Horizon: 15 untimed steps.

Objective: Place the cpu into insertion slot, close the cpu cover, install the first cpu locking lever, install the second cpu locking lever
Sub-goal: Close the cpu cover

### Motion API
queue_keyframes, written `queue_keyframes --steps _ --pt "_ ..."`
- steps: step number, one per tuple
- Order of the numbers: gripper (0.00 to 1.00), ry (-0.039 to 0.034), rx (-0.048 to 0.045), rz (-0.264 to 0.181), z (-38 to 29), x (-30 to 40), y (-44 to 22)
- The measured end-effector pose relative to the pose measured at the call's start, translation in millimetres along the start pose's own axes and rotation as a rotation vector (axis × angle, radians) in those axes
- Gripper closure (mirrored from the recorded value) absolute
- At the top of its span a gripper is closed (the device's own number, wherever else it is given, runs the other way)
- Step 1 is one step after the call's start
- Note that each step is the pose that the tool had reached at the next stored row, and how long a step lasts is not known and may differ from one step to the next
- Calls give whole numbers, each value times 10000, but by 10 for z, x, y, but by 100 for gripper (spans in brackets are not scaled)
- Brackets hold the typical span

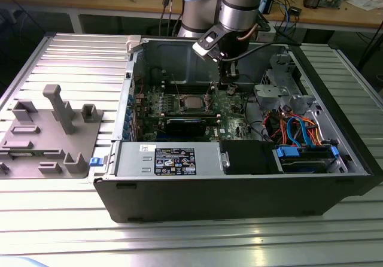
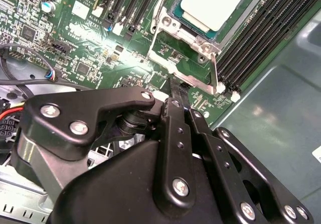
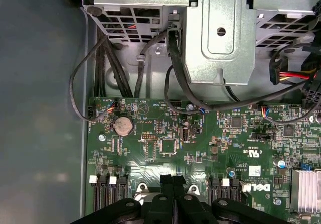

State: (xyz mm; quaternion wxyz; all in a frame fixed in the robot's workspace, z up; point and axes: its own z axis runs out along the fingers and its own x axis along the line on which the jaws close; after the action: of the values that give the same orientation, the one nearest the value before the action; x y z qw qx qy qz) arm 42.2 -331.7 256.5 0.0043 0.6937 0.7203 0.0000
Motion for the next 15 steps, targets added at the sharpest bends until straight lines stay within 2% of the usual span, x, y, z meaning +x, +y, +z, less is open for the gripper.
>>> queue_keyframes --steps 15 --pt "89 0 0 -2 4 2 -41"
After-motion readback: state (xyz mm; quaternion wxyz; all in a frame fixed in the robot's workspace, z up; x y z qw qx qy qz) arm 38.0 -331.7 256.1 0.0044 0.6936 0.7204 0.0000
